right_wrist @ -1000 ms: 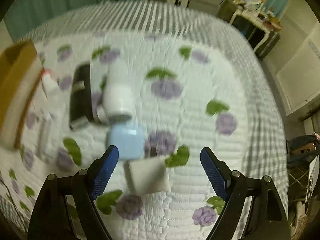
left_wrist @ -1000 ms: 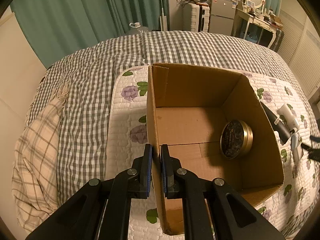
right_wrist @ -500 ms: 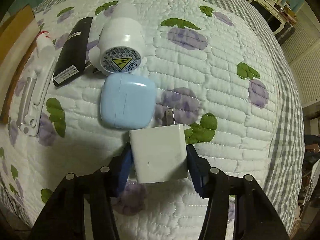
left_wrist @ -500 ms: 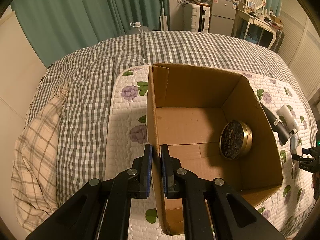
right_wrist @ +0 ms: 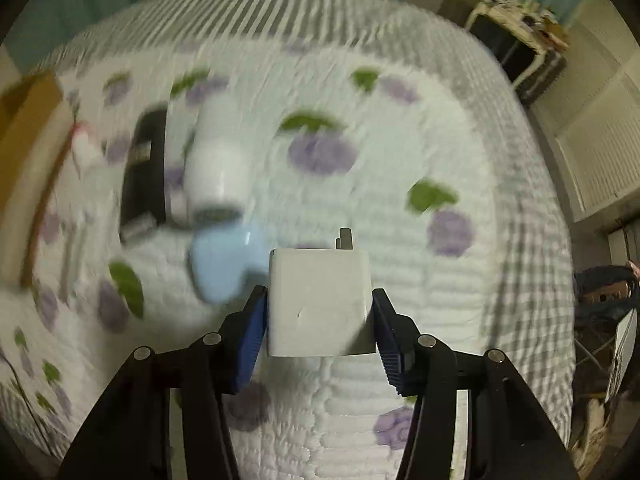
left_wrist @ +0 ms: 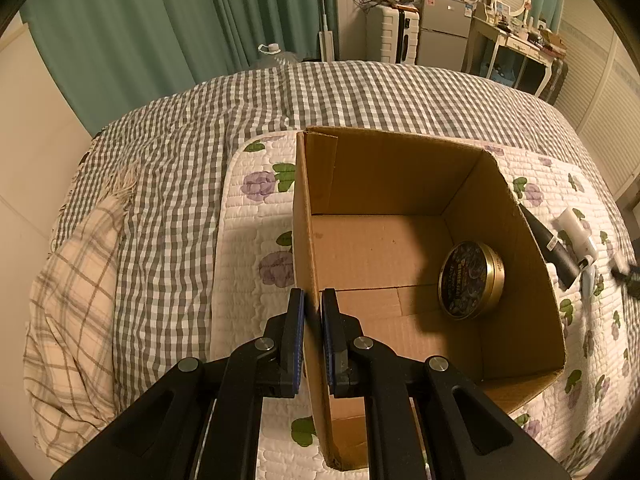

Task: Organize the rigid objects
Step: 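Carry the charger into the box and release it beside the tin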

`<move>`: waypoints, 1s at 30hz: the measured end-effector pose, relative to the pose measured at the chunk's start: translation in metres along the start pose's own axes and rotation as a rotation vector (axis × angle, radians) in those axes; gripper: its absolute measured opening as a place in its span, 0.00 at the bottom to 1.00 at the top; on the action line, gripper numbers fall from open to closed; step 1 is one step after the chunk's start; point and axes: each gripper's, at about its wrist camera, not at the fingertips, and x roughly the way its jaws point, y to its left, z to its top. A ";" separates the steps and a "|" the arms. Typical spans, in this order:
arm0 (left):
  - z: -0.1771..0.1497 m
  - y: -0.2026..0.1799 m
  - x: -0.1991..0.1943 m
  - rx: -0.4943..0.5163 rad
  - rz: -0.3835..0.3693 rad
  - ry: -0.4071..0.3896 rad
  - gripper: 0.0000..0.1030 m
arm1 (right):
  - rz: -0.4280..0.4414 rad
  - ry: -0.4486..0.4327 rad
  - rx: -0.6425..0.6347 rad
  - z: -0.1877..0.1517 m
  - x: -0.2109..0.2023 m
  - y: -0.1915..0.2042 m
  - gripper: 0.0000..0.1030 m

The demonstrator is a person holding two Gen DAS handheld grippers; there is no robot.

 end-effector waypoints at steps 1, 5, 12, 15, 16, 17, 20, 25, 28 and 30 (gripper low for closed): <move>0.000 0.000 0.000 0.003 0.002 0.000 0.08 | -0.007 -0.021 0.000 0.005 -0.008 0.000 0.49; 0.000 0.000 0.001 0.006 0.004 0.004 0.08 | -0.034 -0.145 -0.074 0.044 -0.060 0.026 0.49; 0.000 0.000 0.001 0.006 0.002 0.003 0.08 | 0.075 -0.324 -0.199 0.101 -0.146 0.121 0.49; 0.000 0.000 0.001 0.006 0.001 0.003 0.08 | 0.149 -0.344 -0.275 0.113 -0.166 0.172 0.49; 0.000 -0.001 0.001 0.006 0.000 0.002 0.08 | 0.177 -0.343 -0.306 0.115 -0.169 0.193 0.49; 0.000 -0.001 0.001 0.006 -0.002 0.001 0.08 | 0.192 -0.341 -0.324 0.115 -0.171 0.204 0.49; -0.002 0.000 0.001 0.004 -0.009 -0.001 0.08 | 0.235 -0.317 -0.397 0.113 -0.160 0.254 0.49; -0.002 0.001 0.001 0.000 -0.020 -0.005 0.08 | 0.274 -0.238 -0.453 0.104 -0.113 0.311 0.49; -0.002 0.002 0.001 0.002 -0.025 -0.007 0.08 | 0.274 -0.201 -0.453 0.097 -0.092 0.326 0.49; -0.001 0.002 0.001 0.002 -0.027 -0.006 0.08 | 0.273 -0.178 -0.452 0.093 -0.078 0.333 0.49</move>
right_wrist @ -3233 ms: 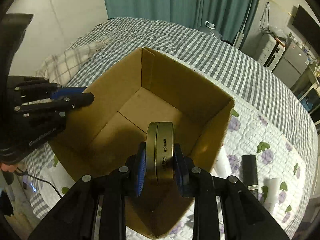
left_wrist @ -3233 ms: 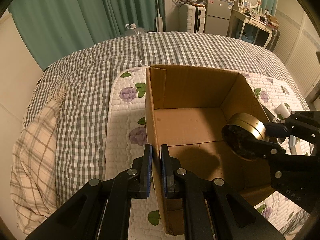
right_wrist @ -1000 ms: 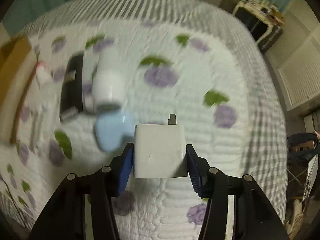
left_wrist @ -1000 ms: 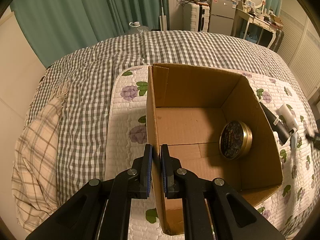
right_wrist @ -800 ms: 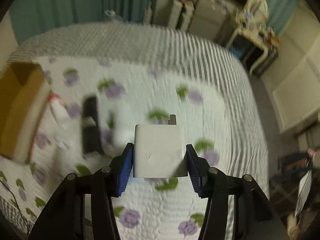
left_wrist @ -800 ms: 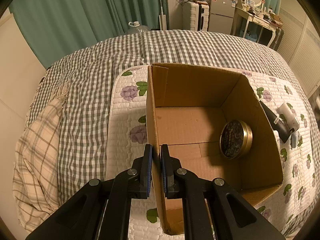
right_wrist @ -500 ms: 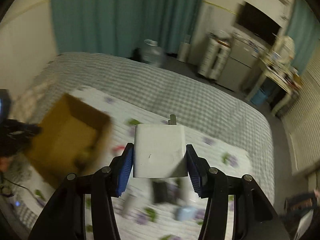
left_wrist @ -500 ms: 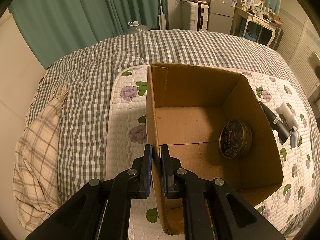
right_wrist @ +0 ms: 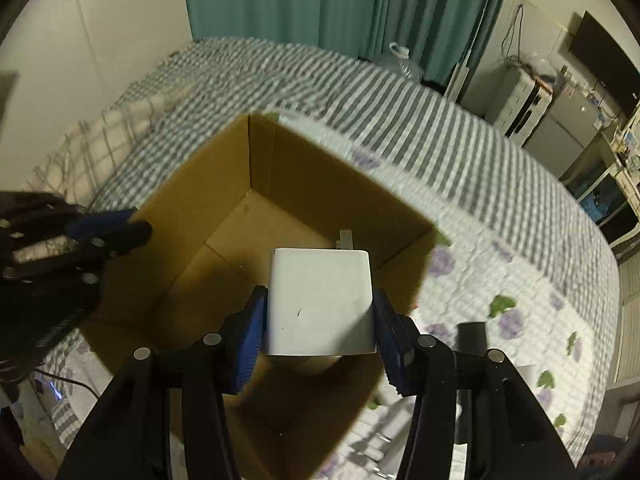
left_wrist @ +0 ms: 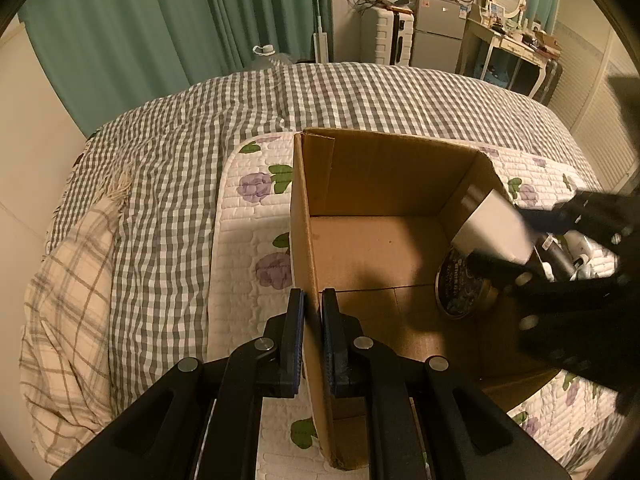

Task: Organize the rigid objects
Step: 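Carry the charger into the box and release it beside the tin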

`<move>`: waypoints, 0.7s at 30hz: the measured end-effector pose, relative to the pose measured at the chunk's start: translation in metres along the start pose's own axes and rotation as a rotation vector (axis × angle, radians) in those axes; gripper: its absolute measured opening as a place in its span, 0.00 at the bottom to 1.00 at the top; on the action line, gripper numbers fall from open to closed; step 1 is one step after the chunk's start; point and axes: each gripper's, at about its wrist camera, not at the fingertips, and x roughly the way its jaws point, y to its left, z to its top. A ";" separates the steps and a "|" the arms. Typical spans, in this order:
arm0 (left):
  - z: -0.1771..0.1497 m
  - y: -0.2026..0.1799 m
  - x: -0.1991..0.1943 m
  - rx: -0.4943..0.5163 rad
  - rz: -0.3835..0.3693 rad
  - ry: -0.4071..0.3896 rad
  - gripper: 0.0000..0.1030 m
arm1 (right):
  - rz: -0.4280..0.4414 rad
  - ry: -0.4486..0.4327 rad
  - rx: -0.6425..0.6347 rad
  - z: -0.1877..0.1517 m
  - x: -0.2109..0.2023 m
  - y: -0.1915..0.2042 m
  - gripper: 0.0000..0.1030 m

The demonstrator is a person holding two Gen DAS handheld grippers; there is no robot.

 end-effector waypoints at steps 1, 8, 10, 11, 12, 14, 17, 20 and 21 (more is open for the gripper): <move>0.000 0.000 0.000 -0.001 0.000 0.000 0.08 | 0.002 0.010 0.003 -0.001 0.006 0.002 0.49; 0.001 0.000 0.000 0.005 0.000 0.000 0.08 | 0.010 0.019 0.005 -0.014 0.014 0.005 0.49; 0.001 0.000 0.000 0.002 -0.001 0.002 0.08 | 0.012 0.017 -0.001 -0.014 0.012 0.007 0.49; 0.002 0.000 0.000 0.001 -0.002 0.003 0.08 | 0.012 0.016 0.005 -0.014 0.010 0.006 0.49; 0.002 0.000 0.000 0.002 -0.002 0.003 0.08 | 0.015 0.015 0.010 -0.014 0.008 0.006 0.49; 0.002 0.000 0.000 0.002 -0.003 0.004 0.08 | 0.024 0.010 0.024 -0.013 0.004 0.004 0.49; 0.002 0.000 0.000 0.001 -0.013 0.010 0.08 | 0.018 -0.040 0.007 -0.011 -0.018 0.004 0.63; 0.003 -0.001 -0.001 -0.004 -0.016 0.012 0.08 | 0.010 -0.099 -0.011 -0.008 -0.049 -0.001 0.65; 0.003 -0.001 -0.001 -0.004 -0.017 0.012 0.08 | 0.010 -0.115 -0.014 -0.007 -0.061 -0.005 0.65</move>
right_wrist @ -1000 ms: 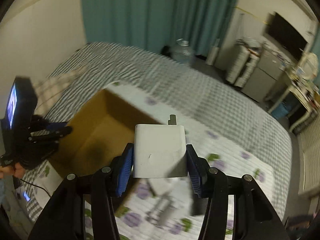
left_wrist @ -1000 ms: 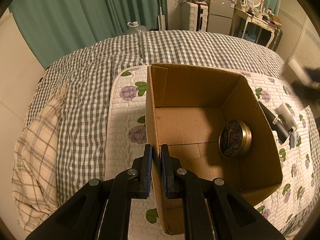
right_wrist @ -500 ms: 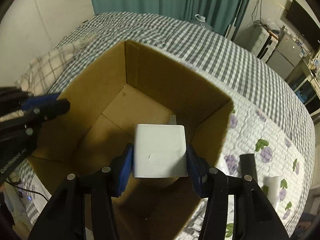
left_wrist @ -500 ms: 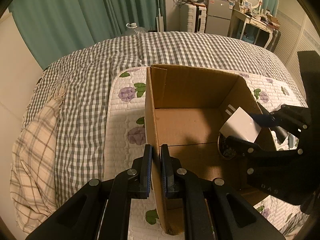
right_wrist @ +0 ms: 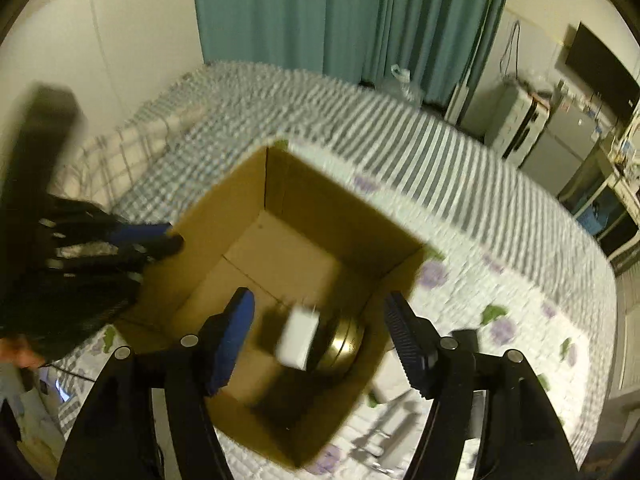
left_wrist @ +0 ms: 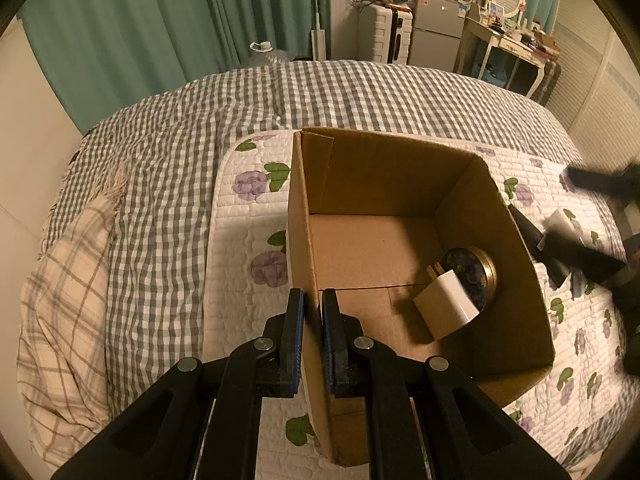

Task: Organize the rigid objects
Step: 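Carry the charger into the box and release it beside the tin, then grasp the white cylindrical lint remover with the right gripper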

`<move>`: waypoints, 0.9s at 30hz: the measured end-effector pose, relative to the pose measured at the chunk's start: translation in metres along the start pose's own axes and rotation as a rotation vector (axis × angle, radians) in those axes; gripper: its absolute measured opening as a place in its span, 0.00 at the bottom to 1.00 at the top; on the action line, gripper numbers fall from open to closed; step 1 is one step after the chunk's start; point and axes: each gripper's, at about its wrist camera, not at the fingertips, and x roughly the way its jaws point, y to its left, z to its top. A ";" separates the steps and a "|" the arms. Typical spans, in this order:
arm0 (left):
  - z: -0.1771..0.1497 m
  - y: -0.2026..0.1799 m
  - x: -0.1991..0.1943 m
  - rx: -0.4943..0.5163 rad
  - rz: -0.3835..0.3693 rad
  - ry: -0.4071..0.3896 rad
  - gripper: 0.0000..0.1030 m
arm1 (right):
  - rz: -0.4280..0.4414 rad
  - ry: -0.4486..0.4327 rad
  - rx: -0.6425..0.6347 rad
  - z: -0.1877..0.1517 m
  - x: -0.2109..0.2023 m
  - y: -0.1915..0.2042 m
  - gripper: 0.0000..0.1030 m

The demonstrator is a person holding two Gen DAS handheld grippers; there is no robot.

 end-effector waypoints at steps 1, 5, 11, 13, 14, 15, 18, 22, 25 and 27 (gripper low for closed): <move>0.000 -0.001 -0.001 0.001 0.003 0.001 0.08 | -0.010 -0.021 0.000 0.002 -0.013 -0.006 0.66; -0.001 -0.002 0.000 0.005 0.014 0.002 0.08 | -0.088 -0.078 0.024 0.004 -0.049 -0.041 0.69; 0.000 -0.002 0.000 -0.001 0.014 0.007 0.08 | -0.185 -0.045 0.144 -0.020 -0.057 -0.105 0.69; -0.001 -0.003 0.001 0.003 0.022 0.007 0.08 | -0.177 -0.010 0.198 -0.033 -0.049 -0.126 0.69; 0.000 -0.003 0.001 0.007 0.025 0.007 0.08 | -0.184 0.003 0.215 -0.039 -0.045 -0.135 0.69; 0.000 -0.003 0.001 0.008 0.025 0.007 0.08 | -0.195 0.025 0.231 -0.046 -0.038 -0.144 0.69; 0.000 -0.003 0.001 0.009 0.026 0.007 0.08 | -0.239 0.081 0.272 -0.067 -0.017 -0.170 0.69; 0.001 -0.004 0.000 0.010 0.027 0.008 0.08 | -0.257 0.155 0.365 -0.096 0.006 -0.205 0.69; 0.001 -0.004 0.000 0.010 0.028 0.008 0.08 | -0.290 0.224 0.388 -0.121 0.024 -0.223 0.69; 0.001 -0.004 0.000 0.012 0.029 0.008 0.08 | -0.303 0.261 0.386 -0.133 0.034 -0.229 0.69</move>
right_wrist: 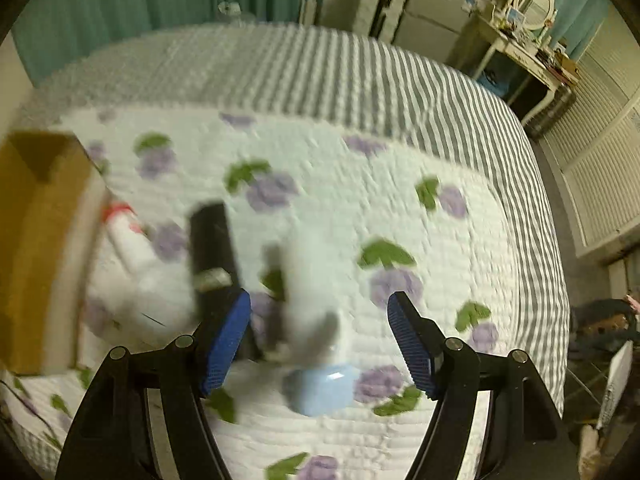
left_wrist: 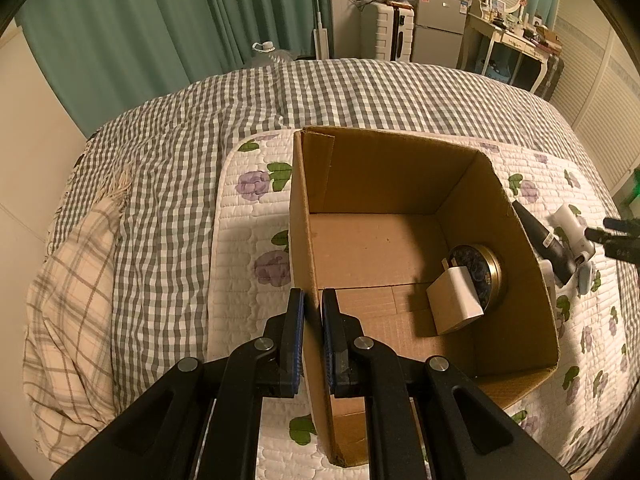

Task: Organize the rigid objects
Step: 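Grasp the white cylindrical lint remover with the right gripper, then carry the lint remover into the box and open the right gripper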

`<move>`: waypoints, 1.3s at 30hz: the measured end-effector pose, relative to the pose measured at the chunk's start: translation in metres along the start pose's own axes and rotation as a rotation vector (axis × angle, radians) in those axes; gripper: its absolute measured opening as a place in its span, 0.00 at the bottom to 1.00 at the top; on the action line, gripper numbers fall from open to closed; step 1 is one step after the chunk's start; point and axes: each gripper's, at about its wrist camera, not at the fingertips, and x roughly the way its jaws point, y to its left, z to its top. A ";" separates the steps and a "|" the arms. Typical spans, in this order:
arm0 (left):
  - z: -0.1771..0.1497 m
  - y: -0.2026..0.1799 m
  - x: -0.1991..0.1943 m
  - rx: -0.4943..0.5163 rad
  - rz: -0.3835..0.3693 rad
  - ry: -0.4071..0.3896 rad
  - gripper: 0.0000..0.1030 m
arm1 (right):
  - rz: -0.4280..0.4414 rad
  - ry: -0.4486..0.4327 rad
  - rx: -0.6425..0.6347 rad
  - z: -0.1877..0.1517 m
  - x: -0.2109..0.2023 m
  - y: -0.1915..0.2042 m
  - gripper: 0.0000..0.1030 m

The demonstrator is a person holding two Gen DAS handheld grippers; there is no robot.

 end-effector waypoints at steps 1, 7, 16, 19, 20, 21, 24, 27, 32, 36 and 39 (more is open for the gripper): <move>0.000 0.000 0.000 0.000 0.001 0.000 0.08 | 0.002 0.020 0.009 -0.004 0.007 -0.005 0.69; 0.001 0.000 -0.001 -0.002 0.002 0.001 0.08 | 0.041 0.071 0.048 -0.010 0.030 -0.015 0.65; 0.001 0.000 0.000 -0.003 0.004 0.006 0.08 | 0.055 0.141 0.056 -0.008 0.057 -0.005 0.50; 0.001 0.001 0.000 -0.003 0.003 0.008 0.08 | 0.045 0.151 0.049 -0.007 0.060 -0.002 0.48; 0.001 0.001 0.000 -0.003 0.003 0.008 0.08 | 0.041 0.154 0.047 -0.007 0.061 -0.002 0.46; 0.001 0.001 0.000 -0.003 0.004 0.008 0.08 | 0.035 0.157 0.043 -0.007 0.061 -0.002 0.46; 0.001 0.001 -0.001 -0.008 0.002 0.008 0.08 | 0.031 0.166 0.049 -0.006 0.062 -0.002 0.46; 0.001 0.002 0.000 -0.010 0.001 0.008 0.08 | 0.019 0.169 0.046 -0.005 0.061 -0.001 0.46; 0.000 0.002 0.000 -0.009 0.001 0.008 0.08 | -0.006 0.131 0.019 -0.004 0.049 0.003 0.45; 0.000 0.002 0.000 -0.007 0.001 0.009 0.08 | 0.015 0.099 0.020 0.004 0.027 0.002 0.45; -0.001 0.002 0.000 -0.006 0.002 0.009 0.08 | 0.047 0.055 0.011 0.014 -0.001 0.005 0.45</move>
